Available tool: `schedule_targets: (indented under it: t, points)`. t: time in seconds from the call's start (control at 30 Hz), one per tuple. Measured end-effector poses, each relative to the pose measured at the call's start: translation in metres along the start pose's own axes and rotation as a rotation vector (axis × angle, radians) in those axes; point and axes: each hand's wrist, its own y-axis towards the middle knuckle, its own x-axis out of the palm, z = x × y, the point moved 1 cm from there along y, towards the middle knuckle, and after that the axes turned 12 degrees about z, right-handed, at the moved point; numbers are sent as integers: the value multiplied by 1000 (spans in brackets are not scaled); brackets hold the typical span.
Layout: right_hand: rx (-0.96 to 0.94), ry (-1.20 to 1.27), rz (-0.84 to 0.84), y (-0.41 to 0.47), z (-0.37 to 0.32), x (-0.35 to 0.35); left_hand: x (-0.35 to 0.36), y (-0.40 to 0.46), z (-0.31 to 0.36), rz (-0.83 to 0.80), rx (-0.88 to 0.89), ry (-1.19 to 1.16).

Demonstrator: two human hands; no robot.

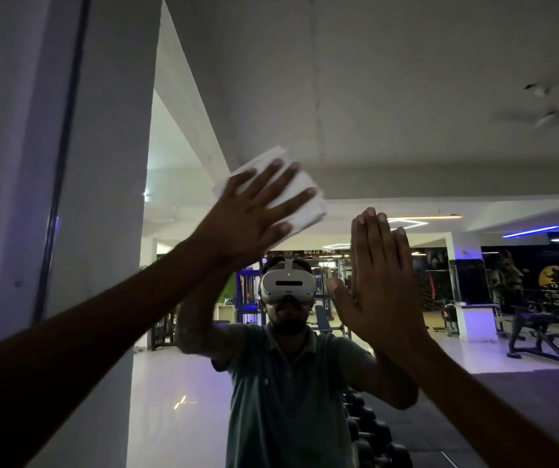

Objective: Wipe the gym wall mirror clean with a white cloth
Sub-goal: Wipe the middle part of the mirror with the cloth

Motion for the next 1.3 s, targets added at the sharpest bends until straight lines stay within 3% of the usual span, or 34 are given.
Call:
schedule_targets:
  t: [0.1,0.2,0.4,0.5,0.67,0.8,0.9,0.97,1.0,1.07,1.13,1.2,1.3]
  points:
    - [9,-9,-7,-1,-2,0,-9,-27,-22,-17,-99,41]
    - [3,-3,-3,0,-3,-1,5,3,6,28,-186,99]
    - [7,39,30,0,-1,0,34,107,62,42,47,22]
    - [-7,37,22,-1,1,0,29,86,42,12,119,51]
    - [-24,18,26,-2,3,0,3,5,-4,-28,97,48]
    - [-9,-27,22,-1,-2,2,-16,-47,-45,-22,-71,93]
    - [63,-36,37,5,-15,1,-18,-73,-59,85,-540,199]
    - [77,-49,31,12,-25,1,-12,-70,-28,149,-823,256]
    - [51,-47,22,16,-33,3,-9,-64,-6,139,-817,240]
    - [-28,-32,-8,27,-54,6,-6,-59,27,61,-506,142]
    - [-89,-22,-34,31,-73,11,-12,-72,9,33,-254,83]
    - [-117,-16,-33,28,-84,14,-18,-100,-41,84,-343,145]
    - [-109,-33,-24,23,-84,18,-33,-141,-98,131,-802,281]
